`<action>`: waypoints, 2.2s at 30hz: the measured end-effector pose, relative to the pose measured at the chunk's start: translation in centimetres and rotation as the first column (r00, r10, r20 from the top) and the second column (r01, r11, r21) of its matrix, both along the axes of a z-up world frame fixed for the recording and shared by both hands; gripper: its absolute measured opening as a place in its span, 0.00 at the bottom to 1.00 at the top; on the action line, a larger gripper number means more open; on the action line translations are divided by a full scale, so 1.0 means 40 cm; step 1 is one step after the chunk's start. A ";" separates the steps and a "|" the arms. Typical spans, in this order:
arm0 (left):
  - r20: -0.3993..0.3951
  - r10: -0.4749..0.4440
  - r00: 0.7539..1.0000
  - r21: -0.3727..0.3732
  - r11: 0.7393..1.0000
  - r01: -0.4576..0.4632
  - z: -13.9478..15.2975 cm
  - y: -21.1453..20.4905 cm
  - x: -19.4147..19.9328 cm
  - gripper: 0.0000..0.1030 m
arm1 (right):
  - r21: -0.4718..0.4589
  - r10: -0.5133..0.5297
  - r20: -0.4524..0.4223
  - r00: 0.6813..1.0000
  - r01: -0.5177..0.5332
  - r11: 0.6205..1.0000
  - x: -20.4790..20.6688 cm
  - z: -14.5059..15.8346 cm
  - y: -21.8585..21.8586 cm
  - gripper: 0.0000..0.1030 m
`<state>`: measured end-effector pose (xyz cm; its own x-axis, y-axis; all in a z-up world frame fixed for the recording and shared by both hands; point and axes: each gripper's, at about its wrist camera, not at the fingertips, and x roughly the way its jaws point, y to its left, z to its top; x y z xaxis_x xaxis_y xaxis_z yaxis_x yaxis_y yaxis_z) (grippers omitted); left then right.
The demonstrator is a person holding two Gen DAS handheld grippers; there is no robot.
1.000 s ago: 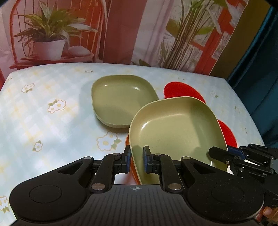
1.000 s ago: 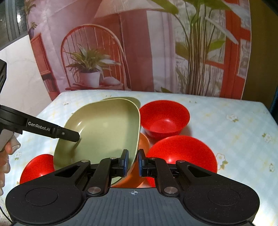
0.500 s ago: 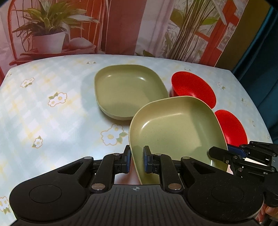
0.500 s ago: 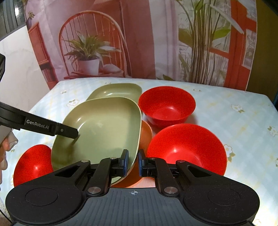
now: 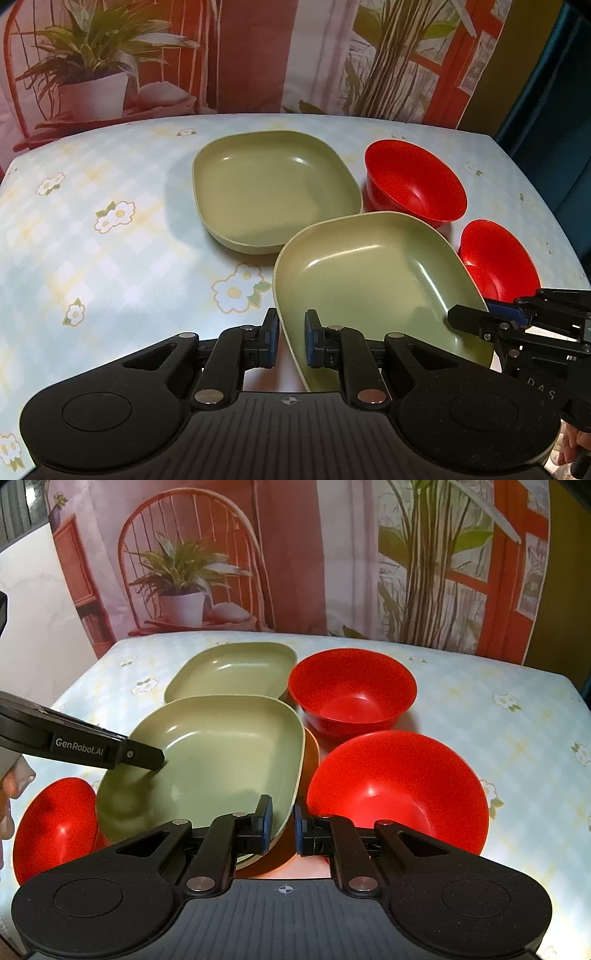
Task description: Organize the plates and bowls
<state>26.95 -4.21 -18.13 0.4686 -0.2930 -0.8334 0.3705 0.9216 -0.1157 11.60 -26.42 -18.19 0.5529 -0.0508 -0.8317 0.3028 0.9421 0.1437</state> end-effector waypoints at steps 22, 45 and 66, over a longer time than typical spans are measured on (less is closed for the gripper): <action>0.058 0.000 0.998 0.030 1.000 -0.002 0.010 0.001 -0.011 0.16 | -0.105 0.022 -0.003 1.000 -0.022 0.994 0.000 0.002 0.031 0.17; 0.232 0.103 0.967 -0.028 0.995 -0.099 0.155 0.076 -0.018 0.49 | -0.095 0.031 0.112 0.993 -0.020 0.995 0.019 0.104 0.001 0.44; 0.325 0.186 0.927 -0.068 0.983 -0.173 0.200 0.135 0.030 0.57 | -0.098 0.048 0.175 0.983 -0.031 0.995 0.165 0.143 -0.056 0.44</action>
<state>28.15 1.20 -10.11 0.7620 -0.2069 -0.6136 0.2226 0.9735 -0.0518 18.18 -28.66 -12.47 0.6941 -0.0997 -0.7129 0.2429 0.9647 0.1016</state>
